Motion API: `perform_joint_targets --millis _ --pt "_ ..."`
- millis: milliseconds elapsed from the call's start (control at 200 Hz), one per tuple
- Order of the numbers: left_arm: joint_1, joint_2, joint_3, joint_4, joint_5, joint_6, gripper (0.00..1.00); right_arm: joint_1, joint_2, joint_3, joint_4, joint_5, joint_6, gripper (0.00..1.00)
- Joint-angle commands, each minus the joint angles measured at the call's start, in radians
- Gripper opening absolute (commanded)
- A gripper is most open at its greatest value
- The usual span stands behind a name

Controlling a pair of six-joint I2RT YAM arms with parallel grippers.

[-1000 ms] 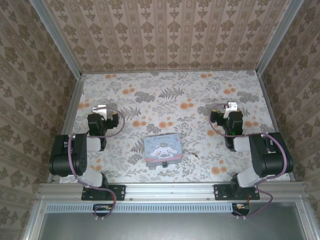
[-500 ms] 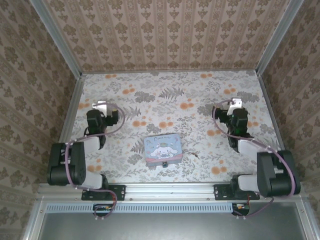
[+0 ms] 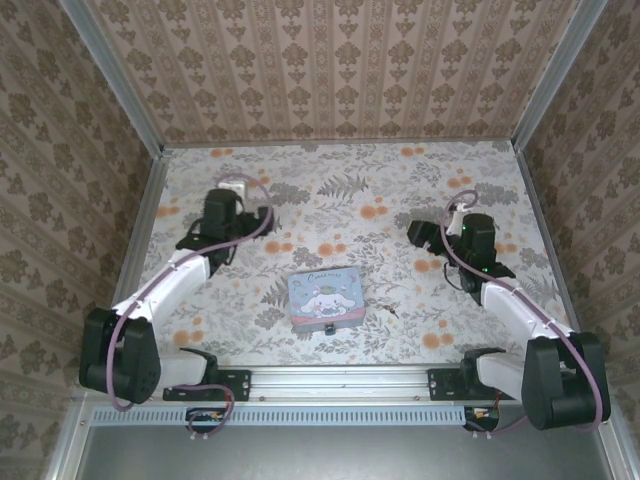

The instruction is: Unlock a padlock with a key

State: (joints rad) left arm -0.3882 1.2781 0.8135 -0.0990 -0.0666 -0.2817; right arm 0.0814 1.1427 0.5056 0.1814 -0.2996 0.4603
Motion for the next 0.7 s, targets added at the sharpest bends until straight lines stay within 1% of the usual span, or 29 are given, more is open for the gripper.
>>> perform_joint_targets --millis 0,95,240,315,440,570,695 --pt "-0.093 -0.02 -0.002 -0.159 0.021 -0.125 0.93 0.081 0.012 0.026 -0.135 -0.124 0.075 0.84" --pt "-0.165 -0.089 -0.053 -0.163 0.008 -0.188 0.92 0.183 0.004 0.018 -0.172 -0.107 0.094 0.82" --pt "-0.197 -0.178 -0.128 -0.186 0.056 -0.32 0.91 0.276 -0.006 -0.012 -0.166 -0.095 0.169 0.78" --pt "-0.226 -0.221 -0.172 -0.196 0.077 -0.358 0.89 0.322 -0.014 -0.027 -0.167 -0.084 0.196 0.77" --pt "-0.294 -0.299 -0.242 -0.187 0.099 -0.426 0.89 0.377 -0.053 -0.048 -0.188 -0.068 0.227 0.75" --pt "-0.358 -0.366 -0.294 -0.2 0.086 -0.486 0.89 0.424 -0.1 -0.055 -0.234 -0.053 0.241 0.73" --pt "-0.4 -0.391 -0.349 -0.164 0.081 -0.536 0.89 0.455 -0.119 -0.071 -0.244 -0.043 0.261 0.73"
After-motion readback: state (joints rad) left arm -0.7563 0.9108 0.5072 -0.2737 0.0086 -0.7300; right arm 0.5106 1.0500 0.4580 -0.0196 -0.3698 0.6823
